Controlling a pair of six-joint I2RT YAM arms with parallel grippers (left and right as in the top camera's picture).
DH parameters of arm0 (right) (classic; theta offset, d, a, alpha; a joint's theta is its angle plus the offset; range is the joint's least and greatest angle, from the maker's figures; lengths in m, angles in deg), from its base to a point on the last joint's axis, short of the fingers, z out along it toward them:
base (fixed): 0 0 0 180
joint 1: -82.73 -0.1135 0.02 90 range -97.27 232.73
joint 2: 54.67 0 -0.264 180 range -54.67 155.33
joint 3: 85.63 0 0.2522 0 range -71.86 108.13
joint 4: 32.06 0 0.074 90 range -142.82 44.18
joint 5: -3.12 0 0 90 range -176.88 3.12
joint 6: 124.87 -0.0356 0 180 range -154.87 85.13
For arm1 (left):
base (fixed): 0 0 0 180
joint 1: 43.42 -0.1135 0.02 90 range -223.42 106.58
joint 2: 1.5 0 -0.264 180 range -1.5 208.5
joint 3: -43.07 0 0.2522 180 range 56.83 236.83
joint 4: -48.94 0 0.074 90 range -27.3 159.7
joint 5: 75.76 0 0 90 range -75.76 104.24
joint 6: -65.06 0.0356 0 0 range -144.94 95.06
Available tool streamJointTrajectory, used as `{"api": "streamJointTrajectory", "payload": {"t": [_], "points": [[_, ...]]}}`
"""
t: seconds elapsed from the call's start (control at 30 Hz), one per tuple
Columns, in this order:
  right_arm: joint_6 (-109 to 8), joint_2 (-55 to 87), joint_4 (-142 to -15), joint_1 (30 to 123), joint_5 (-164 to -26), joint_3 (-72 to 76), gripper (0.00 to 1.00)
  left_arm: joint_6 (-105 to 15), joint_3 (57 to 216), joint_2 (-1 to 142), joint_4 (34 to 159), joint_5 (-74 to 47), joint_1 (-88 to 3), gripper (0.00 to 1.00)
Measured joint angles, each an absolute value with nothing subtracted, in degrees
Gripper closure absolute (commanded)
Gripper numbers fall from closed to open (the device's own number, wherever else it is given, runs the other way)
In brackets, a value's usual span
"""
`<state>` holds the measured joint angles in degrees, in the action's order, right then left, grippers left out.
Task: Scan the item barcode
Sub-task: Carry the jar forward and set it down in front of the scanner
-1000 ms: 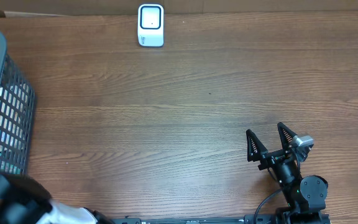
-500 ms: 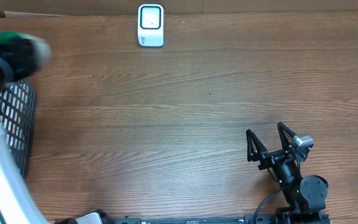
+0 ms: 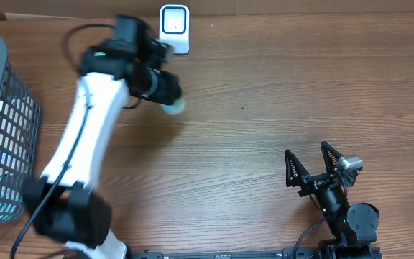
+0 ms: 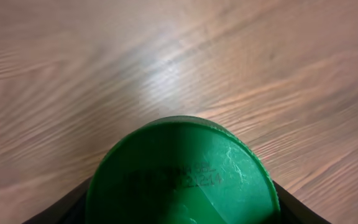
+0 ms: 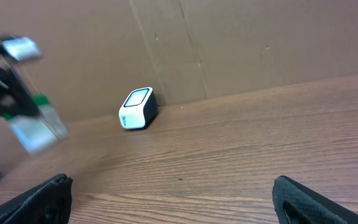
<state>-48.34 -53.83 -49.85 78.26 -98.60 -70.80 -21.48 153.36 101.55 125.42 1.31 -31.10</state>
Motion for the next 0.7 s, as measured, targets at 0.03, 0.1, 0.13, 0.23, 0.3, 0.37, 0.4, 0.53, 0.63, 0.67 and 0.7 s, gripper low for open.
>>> {"api": "streamJointTrajectory", "payload": {"t": [0.03,0.1,0.13,0.23,0.3,0.37,0.4,0.53,0.63,0.67,0.7], "points": [[-48.4,-53.8,-49.9,78.2,-98.6,-70.8,0.00,-20.7,152.9,103.0,124.3,1.6,-30.3,0.54],[-48.4,-53.8,-49.9,78.2,-98.6,-70.8,0.00,-18.6,152.3,106.0,122.2,2.0,-29.0,0.54],[-48.4,-53.8,-49.9,78.3,-98.6,-70.8,0.00,-17.5,152.1,107.5,121.2,2.2,-28.7,0.54],[-48.4,-53.8,-49.9,78.2,-98.6,-70.8,0.00,-15.1,152.0,110.9,118.2,2.5,-28.0,0.53],[-48.4,-53.8,-49.9,78.2,-98.6,-70.8,0.00,-14.1,152.0,112.6,116.9,2.7,-28.0,0.53],[-48.4,-53.8,-49.9,78.3,-98.6,-70.8,0.00,-13.8,152.0,114.1,115.7,2.8,-28.0,0.52],[-48.4,-53.8,-49.9,78.3,-98.6,-70.8,0.00,-13.8,152.0,114.8,115.3,2.9,-28.0,0.51],[-48.4,-53.8,-49.9,78.2,-98.6,-70.8,0.00,-13.9,152.0,116.5,115.2,2.9,-28.0,0.27],[-48.4,-53.8,-49.9,78.2,-98.6,-70.8,0.00,-14.3,152.0,116.8,115.5,2.9,-28.0,0.08],[-48.4,-53.8,-49.9,78.3,-98.6,-70.8,0.00,-15.0,152.0,116.8,115.5,2.8,-28.0,0.01],[-48.3,-53.8,-49.9,78.3,-98.6,-70.8,0.00,-15.4,152.0,116.8,115.6,2.8,-28.0,0.00]]}}
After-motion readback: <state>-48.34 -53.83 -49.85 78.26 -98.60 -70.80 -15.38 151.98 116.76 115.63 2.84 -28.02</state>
